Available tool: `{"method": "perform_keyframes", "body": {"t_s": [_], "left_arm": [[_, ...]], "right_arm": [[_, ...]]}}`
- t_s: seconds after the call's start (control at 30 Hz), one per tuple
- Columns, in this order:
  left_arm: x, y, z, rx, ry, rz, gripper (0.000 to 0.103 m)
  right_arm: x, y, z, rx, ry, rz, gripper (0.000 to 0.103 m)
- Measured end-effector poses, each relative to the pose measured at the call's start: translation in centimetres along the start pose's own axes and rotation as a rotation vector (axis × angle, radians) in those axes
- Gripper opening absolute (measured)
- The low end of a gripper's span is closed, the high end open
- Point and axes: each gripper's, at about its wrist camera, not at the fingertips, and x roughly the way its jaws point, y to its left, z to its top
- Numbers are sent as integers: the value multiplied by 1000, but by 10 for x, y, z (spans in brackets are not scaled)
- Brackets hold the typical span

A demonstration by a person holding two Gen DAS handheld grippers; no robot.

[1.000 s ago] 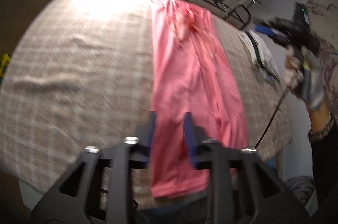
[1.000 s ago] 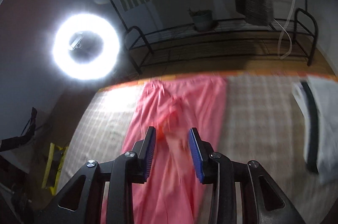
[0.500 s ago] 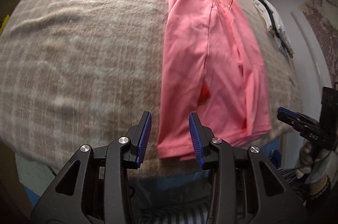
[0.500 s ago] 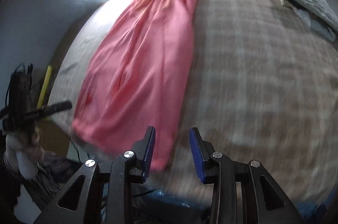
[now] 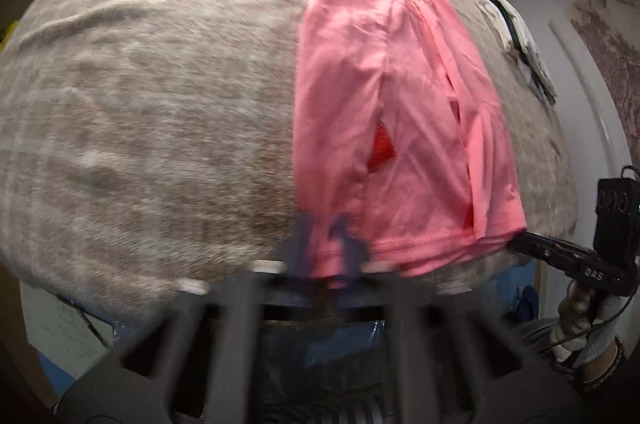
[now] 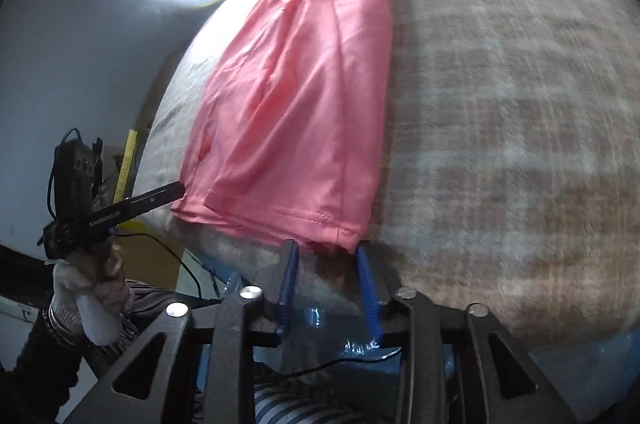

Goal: Fold small clothes
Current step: 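Close the left tool on the hem while the right tool closes beside it, then lift the hem with both tools and fold it up over the strip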

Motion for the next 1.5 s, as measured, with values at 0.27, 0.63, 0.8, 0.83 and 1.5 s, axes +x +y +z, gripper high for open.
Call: {"method": "perform_keyframes", "body": {"t_s": [0.27,0.63,0.8,0.83,1.5], "left_arm": [[-39,-4,-14,24,-109,-14,0],[-46,8,-25,37,-111,28,0],[-34,12,-31,22,-65,13,0],[-37,11,-30,21,-72,7,0],[-28,-13,-5,-22,-44,-111,4]], "right_arm": [[-27,29,-8,-54,-67,67,0],[-34,35,-28,-115,-96,39,0],[-12,20,-32,-97,-3,-27,0],[-11,23,-33,-112,4,-27,0],[15,17,10,4,43,122,1]]}}
